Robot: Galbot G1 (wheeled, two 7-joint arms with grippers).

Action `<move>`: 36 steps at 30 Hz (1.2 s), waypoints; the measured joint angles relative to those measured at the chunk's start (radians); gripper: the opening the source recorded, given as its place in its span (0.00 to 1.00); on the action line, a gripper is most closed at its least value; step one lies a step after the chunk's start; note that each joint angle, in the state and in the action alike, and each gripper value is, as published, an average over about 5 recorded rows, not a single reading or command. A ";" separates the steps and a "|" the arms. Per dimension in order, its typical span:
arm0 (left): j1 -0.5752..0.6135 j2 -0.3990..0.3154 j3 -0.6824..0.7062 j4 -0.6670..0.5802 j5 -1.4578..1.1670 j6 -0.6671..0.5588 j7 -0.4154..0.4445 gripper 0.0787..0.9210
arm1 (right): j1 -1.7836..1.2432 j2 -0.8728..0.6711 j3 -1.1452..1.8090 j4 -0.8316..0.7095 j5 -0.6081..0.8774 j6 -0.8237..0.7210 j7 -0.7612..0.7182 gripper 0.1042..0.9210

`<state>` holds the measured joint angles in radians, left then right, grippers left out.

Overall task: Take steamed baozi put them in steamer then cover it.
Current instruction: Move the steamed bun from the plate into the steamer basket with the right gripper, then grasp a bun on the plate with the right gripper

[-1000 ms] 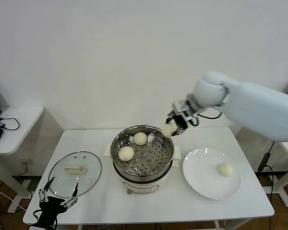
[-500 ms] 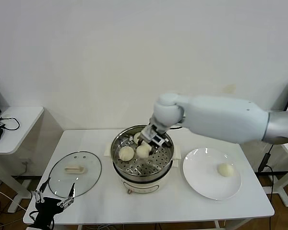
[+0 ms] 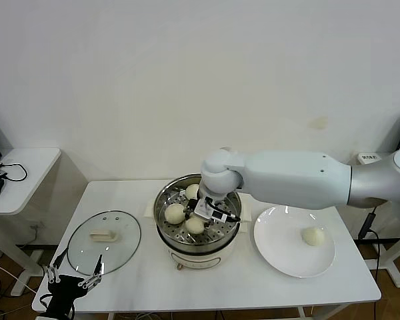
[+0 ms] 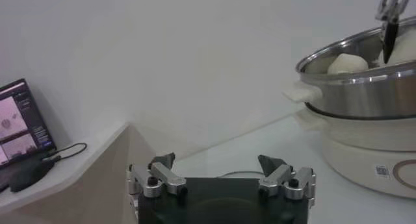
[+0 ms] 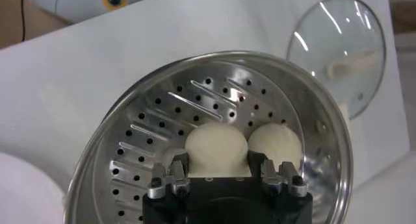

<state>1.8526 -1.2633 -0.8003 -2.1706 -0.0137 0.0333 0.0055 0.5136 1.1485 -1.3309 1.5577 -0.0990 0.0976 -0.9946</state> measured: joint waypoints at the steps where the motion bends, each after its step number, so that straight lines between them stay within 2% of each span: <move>1: 0.000 0.000 0.000 0.000 0.000 0.000 0.000 0.88 | -0.003 0.000 -0.001 0.001 -0.004 0.004 0.001 0.57; 6: 0.000 0.000 0.000 0.000 0.000 0.000 0.000 0.88 | -0.012 -0.002 -0.006 0.009 -0.017 0.020 0.004 0.58; 15: -0.002 -0.002 0.006 0.001 0.002 -0.001 0.000 0.88 | -0.009 -0.011 -0.007 0.029 -0.018 0.031 0.007 0.66; 20: -0.006 -0.001 0.011 0.001 0.005 -0.001 0.000 0.88 | 0.006 -0.025 -0.001 0.039 -0.005 0.030 0.003 0.81; 23: -0.009 0.003 0.012 0.001 0.005 -0.001 0.001 0.88 | 0.021 -0.040 0.008 0.042 0.010 0.027 -0.005 0.87; 30: -0.015 0.019 0.014 0.006 0.004 -0.001 0.001 0.88 | 0.064 -0.106 0.054 0.035 0.078 -0.002 -0.030 0.88; 36: -0.024 0.034 0.023 0.010 0.004 -0.001 0.001 0.88 | 0.084 -0.204 0.100 0.045 0.143 -0.084 -0.064 0.88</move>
<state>1.8282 -1.2296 -0.7776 -2.1604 -0.0092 0.0327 0.0069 0.5975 0.9443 -1.2309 1.6030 0.0438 0.0134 -1.0581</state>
